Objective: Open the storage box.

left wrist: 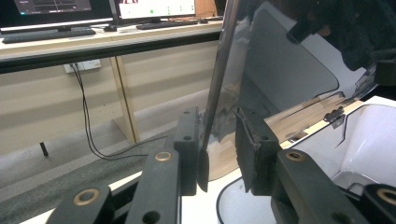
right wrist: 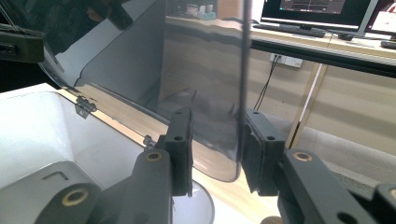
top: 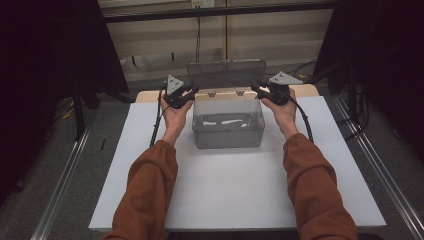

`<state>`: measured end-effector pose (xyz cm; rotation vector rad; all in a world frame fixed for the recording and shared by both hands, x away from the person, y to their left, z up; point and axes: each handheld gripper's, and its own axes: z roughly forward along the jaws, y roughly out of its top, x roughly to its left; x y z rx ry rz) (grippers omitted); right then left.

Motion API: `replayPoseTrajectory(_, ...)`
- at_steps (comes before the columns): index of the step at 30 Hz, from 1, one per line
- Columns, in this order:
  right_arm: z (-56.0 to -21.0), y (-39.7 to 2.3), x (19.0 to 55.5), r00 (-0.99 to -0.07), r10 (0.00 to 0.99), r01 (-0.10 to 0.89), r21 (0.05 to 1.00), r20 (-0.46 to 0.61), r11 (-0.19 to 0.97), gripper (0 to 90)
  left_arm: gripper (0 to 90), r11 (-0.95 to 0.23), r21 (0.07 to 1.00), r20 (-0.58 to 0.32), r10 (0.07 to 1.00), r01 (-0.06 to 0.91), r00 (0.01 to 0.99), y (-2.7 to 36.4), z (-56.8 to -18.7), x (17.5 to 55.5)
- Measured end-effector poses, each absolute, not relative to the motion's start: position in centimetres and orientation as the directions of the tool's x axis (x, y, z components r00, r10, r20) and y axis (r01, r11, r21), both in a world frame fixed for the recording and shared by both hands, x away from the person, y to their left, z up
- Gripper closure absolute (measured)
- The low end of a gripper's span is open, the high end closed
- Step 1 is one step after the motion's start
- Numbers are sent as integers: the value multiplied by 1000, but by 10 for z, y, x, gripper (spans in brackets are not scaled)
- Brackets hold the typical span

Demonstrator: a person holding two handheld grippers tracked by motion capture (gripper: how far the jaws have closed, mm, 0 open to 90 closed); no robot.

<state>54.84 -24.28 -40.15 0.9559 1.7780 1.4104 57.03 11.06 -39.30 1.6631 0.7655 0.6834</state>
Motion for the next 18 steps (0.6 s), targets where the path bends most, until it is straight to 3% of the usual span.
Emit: replayPoseTrajectory(18, -402, -243, 557, -499, 866, 168, 975, -44, 146, 702, 719, -181, 961, 13, 784, 208, 621, 108, -406, 583)
